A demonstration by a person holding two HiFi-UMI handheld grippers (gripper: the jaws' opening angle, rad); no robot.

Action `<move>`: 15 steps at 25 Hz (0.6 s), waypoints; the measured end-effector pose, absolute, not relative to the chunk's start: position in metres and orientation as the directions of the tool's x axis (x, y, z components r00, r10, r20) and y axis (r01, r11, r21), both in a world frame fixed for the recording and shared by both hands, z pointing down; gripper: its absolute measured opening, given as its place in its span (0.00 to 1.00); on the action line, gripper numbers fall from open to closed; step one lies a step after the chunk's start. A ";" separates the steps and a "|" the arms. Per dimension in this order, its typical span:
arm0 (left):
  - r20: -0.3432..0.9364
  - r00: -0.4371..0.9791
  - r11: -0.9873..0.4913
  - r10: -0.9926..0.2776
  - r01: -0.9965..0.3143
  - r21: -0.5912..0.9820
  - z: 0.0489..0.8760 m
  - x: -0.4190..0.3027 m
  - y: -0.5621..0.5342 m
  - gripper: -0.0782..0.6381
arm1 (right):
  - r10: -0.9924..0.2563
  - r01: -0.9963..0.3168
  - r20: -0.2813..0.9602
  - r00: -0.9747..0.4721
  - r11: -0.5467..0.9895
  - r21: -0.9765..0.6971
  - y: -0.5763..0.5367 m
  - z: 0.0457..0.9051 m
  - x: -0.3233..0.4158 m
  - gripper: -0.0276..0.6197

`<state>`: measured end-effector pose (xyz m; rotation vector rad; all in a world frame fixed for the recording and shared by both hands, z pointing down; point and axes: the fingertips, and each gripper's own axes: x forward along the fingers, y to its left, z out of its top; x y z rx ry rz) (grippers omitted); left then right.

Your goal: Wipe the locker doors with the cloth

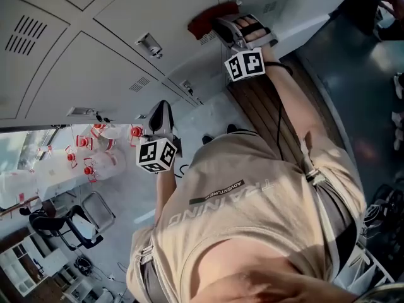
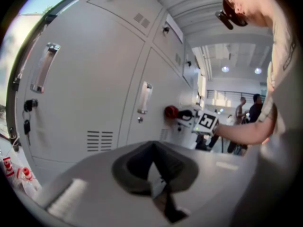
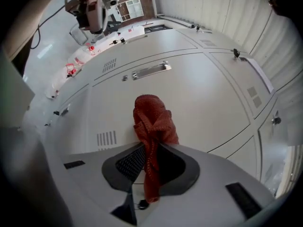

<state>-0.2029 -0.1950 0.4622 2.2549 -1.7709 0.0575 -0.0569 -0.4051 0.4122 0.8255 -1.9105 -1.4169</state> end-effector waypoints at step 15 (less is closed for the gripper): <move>0.217 0.214 -0.177 -0.952 -0.968 0.178 0.480 -0.177 -0.205 0.12 | -0.660 0.032 0.489 -0.570 0.577 0.816 -0.400 0.617 -0.040 0.13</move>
